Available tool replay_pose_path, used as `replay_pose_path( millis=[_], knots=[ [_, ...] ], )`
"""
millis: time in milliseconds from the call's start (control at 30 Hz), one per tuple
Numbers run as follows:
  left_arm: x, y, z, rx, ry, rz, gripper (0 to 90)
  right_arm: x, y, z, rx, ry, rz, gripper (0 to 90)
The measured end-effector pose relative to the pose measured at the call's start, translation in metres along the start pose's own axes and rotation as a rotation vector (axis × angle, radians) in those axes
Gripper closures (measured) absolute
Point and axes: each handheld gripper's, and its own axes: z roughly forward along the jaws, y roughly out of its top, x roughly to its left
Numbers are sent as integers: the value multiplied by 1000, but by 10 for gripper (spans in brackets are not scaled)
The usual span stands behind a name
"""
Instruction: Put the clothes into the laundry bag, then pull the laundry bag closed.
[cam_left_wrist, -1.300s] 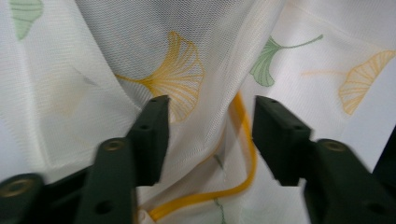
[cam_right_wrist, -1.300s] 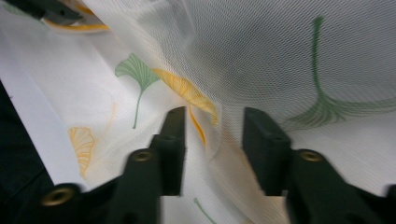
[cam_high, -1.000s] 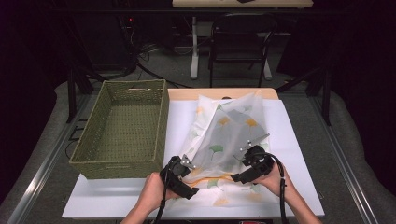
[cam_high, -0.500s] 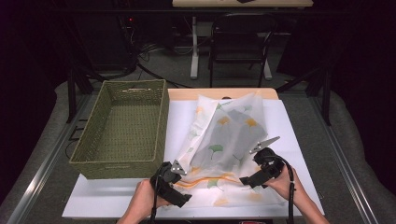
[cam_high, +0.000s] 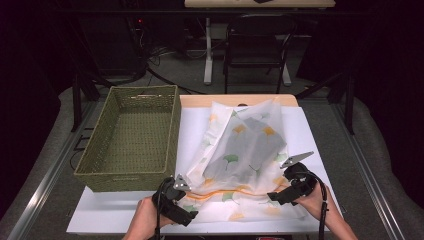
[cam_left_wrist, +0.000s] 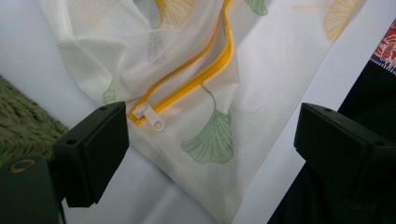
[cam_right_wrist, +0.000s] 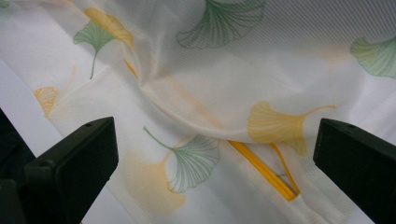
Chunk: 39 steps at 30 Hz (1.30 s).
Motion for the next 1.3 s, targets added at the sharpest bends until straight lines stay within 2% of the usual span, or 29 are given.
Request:
replay_pose_path(
  millis=[433, 533, 767, 867, 1100, 1300],
  knots=[
    [4, -13, -4, -9, 22, -35, 99, -7, -14, -4, 5, -20, 35, 0],
    [4, -17, -4, -13, 38, -46, 99, -9, -15, -6, 1, -22, 45, 0],
    [2, -25, 0, 4, 25, -59, 106, -13, -20, -8, 9, -33, 70, 1],
    [2, -25, 2, 15, 24, -49, 123, -16, -22, -7, 13, -39, 75, 5],
    [1, -26, 10, 32, 16, -58, 137, -28, -29, -5, 19, -50, 123, 68],
    [-2, -25, 14, 57, 36, -47, 201, -35, -32, -5, 29, -81, 152, 182]
  ],
)
